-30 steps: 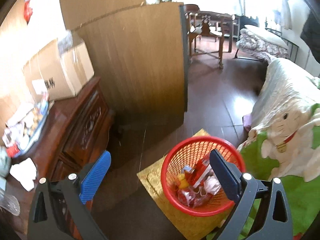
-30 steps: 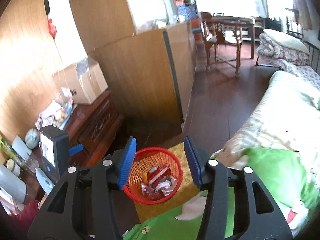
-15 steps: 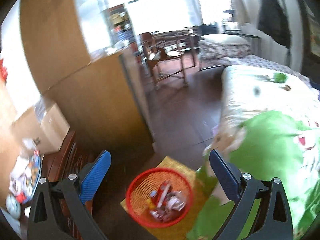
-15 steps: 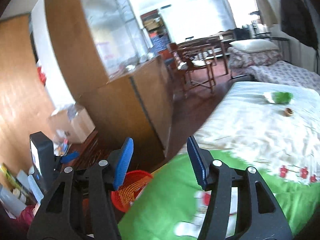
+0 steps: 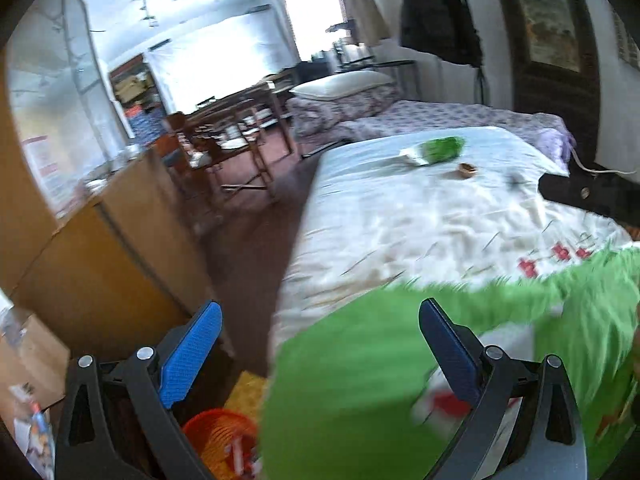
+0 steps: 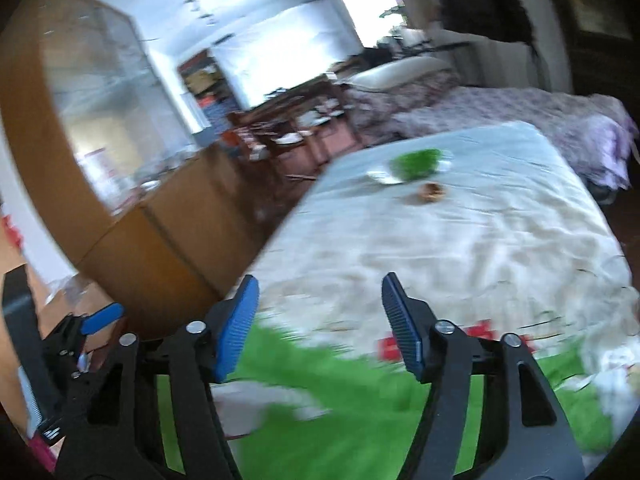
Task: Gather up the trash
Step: 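Move both tools back over the tea carton and nut shell on the bed, then grasp the brown nut shell with the right tool while the left tool grasps the green tea carton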
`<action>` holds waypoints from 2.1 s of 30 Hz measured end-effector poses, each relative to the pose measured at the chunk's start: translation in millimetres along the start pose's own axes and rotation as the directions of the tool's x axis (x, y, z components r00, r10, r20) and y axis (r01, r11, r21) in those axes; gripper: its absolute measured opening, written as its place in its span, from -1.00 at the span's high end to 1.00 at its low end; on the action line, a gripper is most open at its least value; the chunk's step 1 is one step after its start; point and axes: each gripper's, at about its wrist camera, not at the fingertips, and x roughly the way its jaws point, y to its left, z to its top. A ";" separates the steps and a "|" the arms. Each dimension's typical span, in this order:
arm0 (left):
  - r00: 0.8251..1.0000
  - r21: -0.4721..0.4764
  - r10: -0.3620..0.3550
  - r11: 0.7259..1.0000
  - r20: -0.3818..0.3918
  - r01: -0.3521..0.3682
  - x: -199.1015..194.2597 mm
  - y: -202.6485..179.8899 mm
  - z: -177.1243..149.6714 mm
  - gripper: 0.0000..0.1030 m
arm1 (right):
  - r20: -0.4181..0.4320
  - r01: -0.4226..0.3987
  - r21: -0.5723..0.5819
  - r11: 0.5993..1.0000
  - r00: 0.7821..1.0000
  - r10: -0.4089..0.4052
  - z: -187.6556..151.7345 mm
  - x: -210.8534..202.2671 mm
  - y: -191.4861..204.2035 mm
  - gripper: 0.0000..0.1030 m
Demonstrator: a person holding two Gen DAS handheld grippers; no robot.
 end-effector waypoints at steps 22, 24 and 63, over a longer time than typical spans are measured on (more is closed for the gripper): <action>0.879 -0.305 -0.299 0.934 -0.372 0.189 216.0 -48.4 64.6 -0.89 | -0.202 0.121 0.071 0.990 0.974 -0.104 74.8 135.2 -72.8 -0.39; 0.886 -0.271 -0.277 0.945 -0.371 0.182 213.9 -54.0 62.1 -0.89 | -0.202 0.127 0.055 0.990 0.973 -0.113 79.8 145.7 -68.8 -0.37; 0.924 0.054 -0.383 0.922 -0.019 0.383 275.8 -132.6 195.3 -0.84 | -0.301 0.263 0.259 0.930 0.936 -0.181 67.1 108.2 -133.0 0.32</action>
